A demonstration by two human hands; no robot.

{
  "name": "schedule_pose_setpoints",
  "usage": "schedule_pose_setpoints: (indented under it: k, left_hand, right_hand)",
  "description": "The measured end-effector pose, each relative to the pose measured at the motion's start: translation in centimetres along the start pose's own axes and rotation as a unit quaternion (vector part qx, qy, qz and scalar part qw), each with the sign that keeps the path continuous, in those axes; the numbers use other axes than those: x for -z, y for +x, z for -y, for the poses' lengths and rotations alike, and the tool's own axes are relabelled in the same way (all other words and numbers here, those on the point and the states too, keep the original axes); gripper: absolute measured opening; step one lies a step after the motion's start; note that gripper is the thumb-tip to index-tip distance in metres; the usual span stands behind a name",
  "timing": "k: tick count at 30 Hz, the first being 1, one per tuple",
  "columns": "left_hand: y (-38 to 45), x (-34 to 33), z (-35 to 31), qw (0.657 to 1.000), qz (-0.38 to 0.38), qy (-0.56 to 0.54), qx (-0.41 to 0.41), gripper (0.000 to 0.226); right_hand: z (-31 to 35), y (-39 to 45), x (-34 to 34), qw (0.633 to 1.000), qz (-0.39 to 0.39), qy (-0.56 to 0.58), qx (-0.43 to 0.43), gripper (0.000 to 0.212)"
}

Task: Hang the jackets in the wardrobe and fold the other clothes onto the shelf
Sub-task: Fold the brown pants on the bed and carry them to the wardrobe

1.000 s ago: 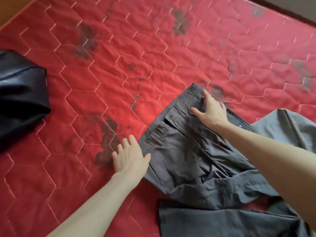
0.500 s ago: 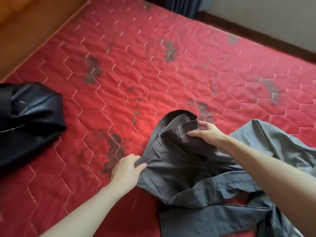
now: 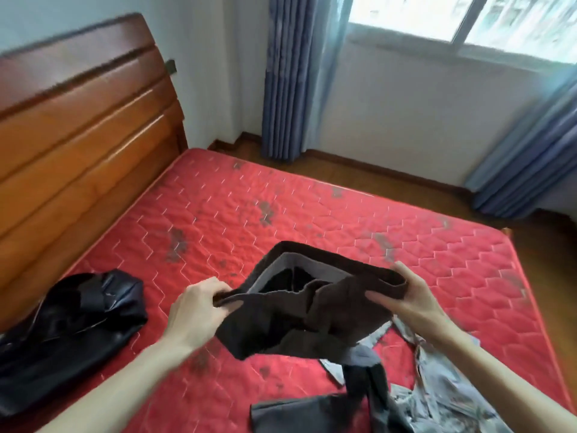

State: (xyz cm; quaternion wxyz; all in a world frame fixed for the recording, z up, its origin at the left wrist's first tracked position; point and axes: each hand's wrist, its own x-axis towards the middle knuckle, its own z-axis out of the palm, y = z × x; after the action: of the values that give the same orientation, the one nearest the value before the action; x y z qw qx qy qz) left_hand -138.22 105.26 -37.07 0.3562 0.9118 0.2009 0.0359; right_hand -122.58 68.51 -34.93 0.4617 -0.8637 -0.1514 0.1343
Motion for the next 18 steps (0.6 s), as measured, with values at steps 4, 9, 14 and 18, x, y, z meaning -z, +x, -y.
schedule_pose_setpoints:
  k: [4,9,14,18]
  left_hand:
    - [-1.1,8.7,-8.8,0.994,0.027,-0.098,-0.041,0.016]
    - [-4.1,17.6,-19.3,0.958,0.005,-0.275,-0.076,0.036]
    - [-5.4,23.5,-27.5,0.894,0.074,-0.439,-0.045,0.019]
    - [-4.8,27.8,-30.9,0.888,0.158,-0.43,-0.047,0.013]
  right_hand:
    - [9.0,-5.7,8.1,0.999,0.002,-0.005,0.049,0.023]
    - [18.4,-12.5,17.2,0.993,-0.043,0.046,0.095,0.015]
    - [24.6,-15.6,24.1,0.989,-0.009,0.088,0.116,0.024]
    - [28.3,-16.6,27.5,0.985,-0.02,0.154,0.078,0.046]
